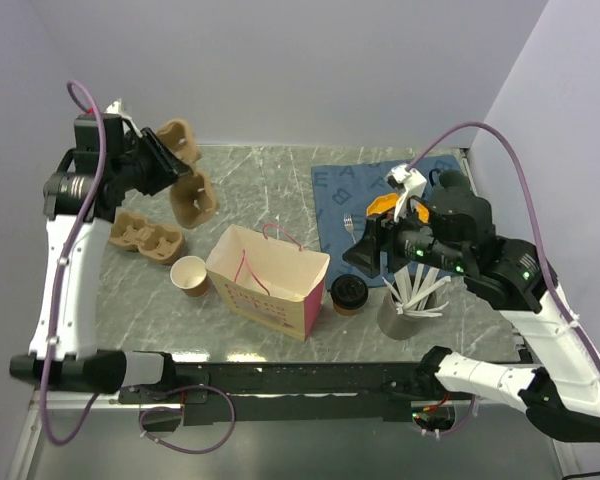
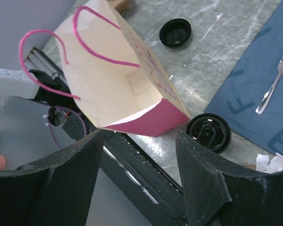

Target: Pack the takeout coffee

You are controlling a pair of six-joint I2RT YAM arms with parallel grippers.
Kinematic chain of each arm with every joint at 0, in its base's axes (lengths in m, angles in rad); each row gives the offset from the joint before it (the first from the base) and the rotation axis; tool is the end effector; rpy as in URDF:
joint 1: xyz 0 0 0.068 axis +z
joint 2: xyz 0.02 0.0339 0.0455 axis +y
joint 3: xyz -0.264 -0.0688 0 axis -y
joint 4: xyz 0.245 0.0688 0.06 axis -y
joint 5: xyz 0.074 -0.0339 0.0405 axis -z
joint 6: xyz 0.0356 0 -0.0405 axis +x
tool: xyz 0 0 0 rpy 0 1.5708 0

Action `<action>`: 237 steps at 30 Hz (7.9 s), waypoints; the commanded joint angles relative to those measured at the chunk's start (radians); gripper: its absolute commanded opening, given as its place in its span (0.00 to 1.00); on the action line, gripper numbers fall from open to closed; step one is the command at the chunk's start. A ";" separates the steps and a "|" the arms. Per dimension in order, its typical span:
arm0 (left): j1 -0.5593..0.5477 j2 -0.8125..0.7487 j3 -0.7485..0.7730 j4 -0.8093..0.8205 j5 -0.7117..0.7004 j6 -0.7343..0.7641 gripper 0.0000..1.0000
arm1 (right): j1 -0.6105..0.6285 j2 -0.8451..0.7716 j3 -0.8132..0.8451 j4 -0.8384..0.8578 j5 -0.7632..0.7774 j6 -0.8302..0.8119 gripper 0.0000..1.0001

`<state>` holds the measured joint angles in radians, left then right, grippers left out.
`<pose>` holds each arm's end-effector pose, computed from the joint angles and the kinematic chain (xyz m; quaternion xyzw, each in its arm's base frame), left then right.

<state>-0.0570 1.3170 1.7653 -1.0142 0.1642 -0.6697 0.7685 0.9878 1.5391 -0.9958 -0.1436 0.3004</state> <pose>0.2399 -0.0195 0.4708 -0.2258 0.8447 -0.2378 0.4231 0.1047 0.1083 0.4664 -0.2329 0.8115 0.3234 0.4273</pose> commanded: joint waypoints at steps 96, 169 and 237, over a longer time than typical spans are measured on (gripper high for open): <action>-0.075 -0.484 -0.264 0.098 0.736 1.073 0.32 | -0.138 0.704 0.487 -0.438 -0.113 0.157 0.22; -0.086 -0.391 -0.254 0.189 0.646 0.826 0.29 | 0.196 0.272 -0.161 0.668 -0.476 -0.874 0.00; -0.464 -0.245 -0.287 0.097 0.322 0.869 0.24 | 0.204 0.092 -0.422 0.842 -0.599 -0.960 0.00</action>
<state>-0.5072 1.0554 1.4601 -0.8928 0.5163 0.1753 0.9665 1.0977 1.1225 -0.2012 -0.7490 -0.6567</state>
